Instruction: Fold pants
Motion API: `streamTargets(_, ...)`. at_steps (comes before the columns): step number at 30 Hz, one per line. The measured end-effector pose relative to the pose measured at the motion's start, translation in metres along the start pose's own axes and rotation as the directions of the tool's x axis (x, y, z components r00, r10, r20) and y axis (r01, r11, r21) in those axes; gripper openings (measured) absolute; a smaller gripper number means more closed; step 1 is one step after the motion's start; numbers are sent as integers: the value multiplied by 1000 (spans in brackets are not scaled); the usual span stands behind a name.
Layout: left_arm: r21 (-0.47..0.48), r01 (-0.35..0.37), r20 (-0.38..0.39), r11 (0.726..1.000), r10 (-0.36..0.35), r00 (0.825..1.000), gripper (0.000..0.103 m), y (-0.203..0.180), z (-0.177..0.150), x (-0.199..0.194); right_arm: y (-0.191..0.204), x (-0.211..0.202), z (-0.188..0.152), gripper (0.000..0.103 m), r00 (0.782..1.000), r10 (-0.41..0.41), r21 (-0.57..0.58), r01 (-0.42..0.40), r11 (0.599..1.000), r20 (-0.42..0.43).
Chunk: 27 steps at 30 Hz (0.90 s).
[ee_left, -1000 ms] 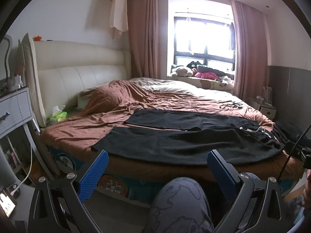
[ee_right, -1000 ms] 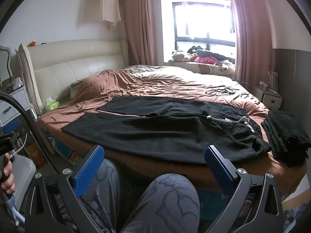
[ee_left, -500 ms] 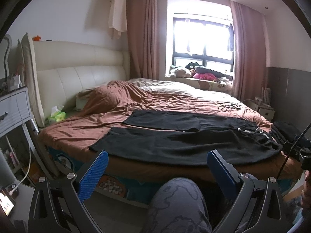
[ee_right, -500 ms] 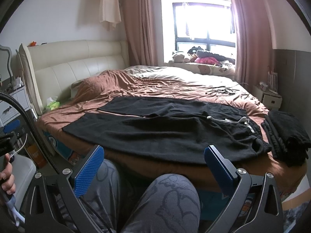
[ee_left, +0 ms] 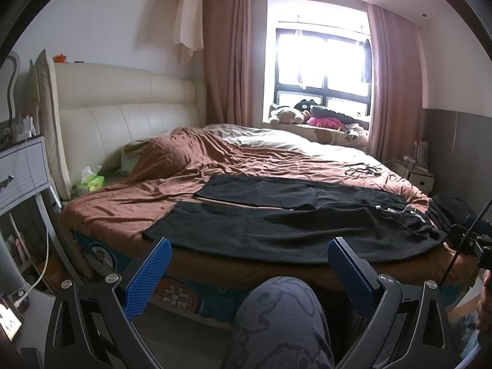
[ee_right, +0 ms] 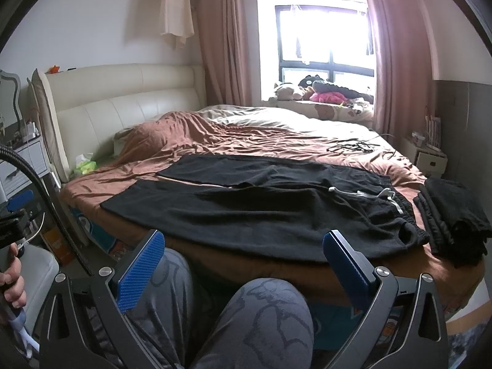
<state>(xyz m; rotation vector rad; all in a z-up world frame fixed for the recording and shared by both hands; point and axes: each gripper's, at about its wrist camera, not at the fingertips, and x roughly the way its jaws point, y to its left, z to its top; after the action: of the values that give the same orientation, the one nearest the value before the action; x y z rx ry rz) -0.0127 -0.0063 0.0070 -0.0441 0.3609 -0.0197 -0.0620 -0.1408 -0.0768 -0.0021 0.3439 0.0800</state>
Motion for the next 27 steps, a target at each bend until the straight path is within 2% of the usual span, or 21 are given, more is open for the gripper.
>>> streamTargets(14,-30,-4,-13,1000,3,1000,102,9,1,7,-4,2,4,103,1000,-7,6,8,1000,-8)
streamTargets(27,-35,-25,-57,999,23,998,102,34,12,39,-9,25,14,103,999,-42,60,44,997,-31)
